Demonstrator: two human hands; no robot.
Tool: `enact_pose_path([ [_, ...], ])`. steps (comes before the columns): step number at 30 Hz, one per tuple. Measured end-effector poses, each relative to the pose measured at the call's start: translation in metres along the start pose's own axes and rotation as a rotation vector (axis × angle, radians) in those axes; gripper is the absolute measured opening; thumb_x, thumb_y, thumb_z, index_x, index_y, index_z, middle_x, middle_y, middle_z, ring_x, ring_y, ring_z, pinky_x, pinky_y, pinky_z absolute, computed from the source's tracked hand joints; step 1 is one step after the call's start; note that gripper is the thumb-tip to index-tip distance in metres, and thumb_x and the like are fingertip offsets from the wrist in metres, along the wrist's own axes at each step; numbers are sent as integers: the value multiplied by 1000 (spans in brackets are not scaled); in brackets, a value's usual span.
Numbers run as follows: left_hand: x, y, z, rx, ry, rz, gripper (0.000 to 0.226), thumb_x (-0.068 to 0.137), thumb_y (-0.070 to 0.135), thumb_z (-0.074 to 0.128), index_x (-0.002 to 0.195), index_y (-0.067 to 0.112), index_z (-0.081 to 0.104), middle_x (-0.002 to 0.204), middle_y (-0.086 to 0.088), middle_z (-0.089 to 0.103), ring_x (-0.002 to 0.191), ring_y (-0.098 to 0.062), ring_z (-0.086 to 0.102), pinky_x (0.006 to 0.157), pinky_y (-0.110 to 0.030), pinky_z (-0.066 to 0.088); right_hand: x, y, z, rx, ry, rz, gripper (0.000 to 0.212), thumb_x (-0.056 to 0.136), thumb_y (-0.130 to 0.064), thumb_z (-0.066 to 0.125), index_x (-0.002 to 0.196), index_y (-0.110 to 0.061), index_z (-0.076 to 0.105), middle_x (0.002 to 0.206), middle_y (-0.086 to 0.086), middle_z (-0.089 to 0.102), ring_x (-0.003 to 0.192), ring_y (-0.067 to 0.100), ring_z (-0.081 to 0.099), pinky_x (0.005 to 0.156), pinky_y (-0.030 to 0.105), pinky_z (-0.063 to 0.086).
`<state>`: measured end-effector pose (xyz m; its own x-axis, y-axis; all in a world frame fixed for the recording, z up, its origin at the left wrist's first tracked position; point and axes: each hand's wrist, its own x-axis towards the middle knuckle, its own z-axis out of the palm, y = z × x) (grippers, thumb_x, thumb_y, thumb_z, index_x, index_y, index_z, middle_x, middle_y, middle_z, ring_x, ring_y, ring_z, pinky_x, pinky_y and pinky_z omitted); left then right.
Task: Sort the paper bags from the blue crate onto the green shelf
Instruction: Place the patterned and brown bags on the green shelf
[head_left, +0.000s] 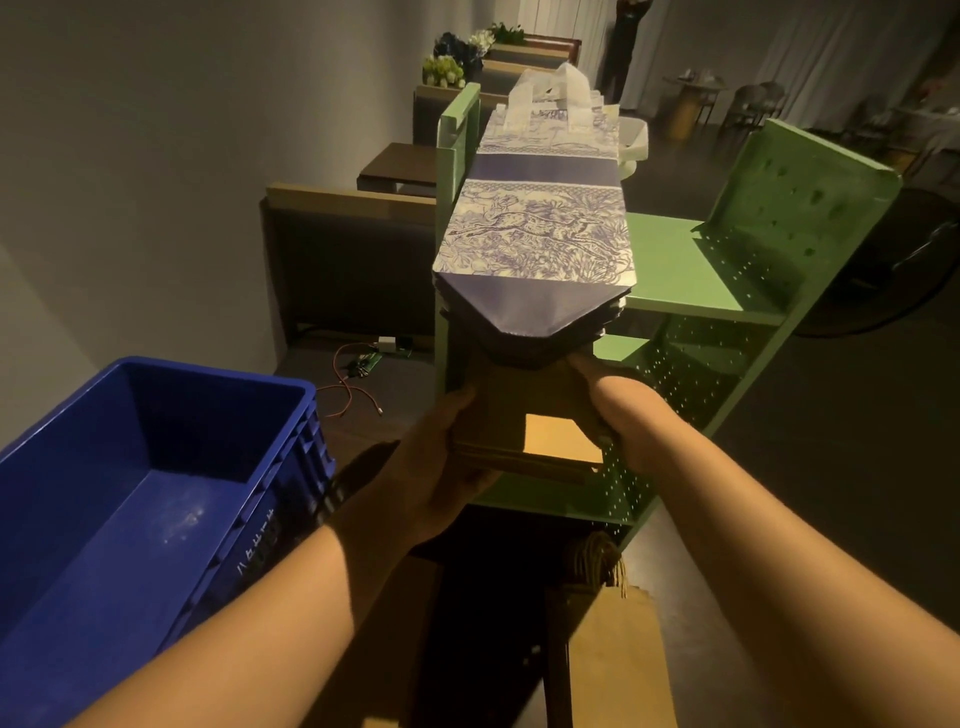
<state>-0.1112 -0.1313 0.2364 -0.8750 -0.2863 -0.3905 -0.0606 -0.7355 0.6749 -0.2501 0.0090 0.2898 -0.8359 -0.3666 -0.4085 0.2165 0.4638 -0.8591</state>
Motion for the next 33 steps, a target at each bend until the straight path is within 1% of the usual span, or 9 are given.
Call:
enact_pose_path([
  [5, -7, -16, -14, -154, -11, 82, 33, 87, 25, 64, 115, 7, 66, 105, -15, 76, 96, -28, 76, 87, -41, 53, -24, 43, -7, -87, 233, -96, 29, 102, -18, 40, 75, -13, 44, 68, 4, 42, 58, 14, 41, 55, 28, 33],
  [10, -7, -28, -13, -217, 89, 119, 18, 91, 17, 61, 105, 7, 68, 100, -13, 79, 90, -24, 78, 88, -40, 56, -41, 74, 8, 111, -1, -68, 37, 107, -45, 35, 104, -25, 65, 105, 4, 72, 99, 24, 69, 94, 47, 56],
  [13, -3, -33, -9, -187, 168, 143, 10, 97, 9, 58, 99, 8, 68, 90, -10, 78, 86, -22, 73, 105, -43, 49, -41, 75, 15, 181, -66, -88, 47, 105, -57, 32, 109, -29, 70, 113, 0, 75, 103, 22, 73, 98, 47, 56],
  [15, -1, -34, -10, -163, 215, 163, 14, 101, 9, 55, 97, 9, 69, 89, -8, 76, 89, -21, 69, 110, -42, 45, -38, 79, 18, 154, -29, -73, 65, 88, -79, 38, 114, -27, 67, 117, 0, 72, 102, 22, 73, 100, 50, 55],
  [19, -1, -43, -14, -79, 222, 192, 19, 106, 7, 47, 101, 11, 64, 95, -7, 73, 88, -19, 70, 92, -36, 57, -33, 93, 16, 149, -53, -89, 99, 60, -102, 43, 118, -25, 64, 116, 1, 71, 105, 22, 71, 99, 53, 55],
  [23, -7, -49, -19, -70, 164, 219, 18, 107, 7, 44, 107, 12, 61, 104, -9, 69, 93, -19, 70, 78, -31, 60, -45, 103, 9, 143, -122, -146, 63, 79, -73, 55, 115, -21, 56, 117, 1, 68, 101, 13, 72, 99, 39, 56],
  [27, -15, -55, -37, -107, -46, 275, 19, 94, 15, 69, 110, 8, 62, 103, -13, 72, 99, -24, 74, 89, -38, 62, -44, 120, -1, -5, -208, -146, 80, 62, -66, 84, 125, -30, 51, 124, -6, 66, 114, 15, 65, 102, 36, 52],
  [30, -17, -52, -46, 378, -92, 334, 36, 78, 29, 80, 111, 20, 67, 100, 5, 75, 105, -22, 71, 90, -33, 57, -41, 115, 4, -63, -207, -183, 64, 74, -38, 89, 126, -31, 52, 117, -17, 65, 111, 4, 61, 84, 16, 46],
  [33, -18, -48, -37, 820, -36, 402, 15, 92, 21, 76, 95, 18, 62, 71, 18, 69, 68, 0, 64, 59, -10, 47, -39, 110, 13, -81, -134, -242, 44, 84, -23, 83, 121, -28, 61, 108, -18, 70, 99, -7, 64, 79, 13, 45],
])
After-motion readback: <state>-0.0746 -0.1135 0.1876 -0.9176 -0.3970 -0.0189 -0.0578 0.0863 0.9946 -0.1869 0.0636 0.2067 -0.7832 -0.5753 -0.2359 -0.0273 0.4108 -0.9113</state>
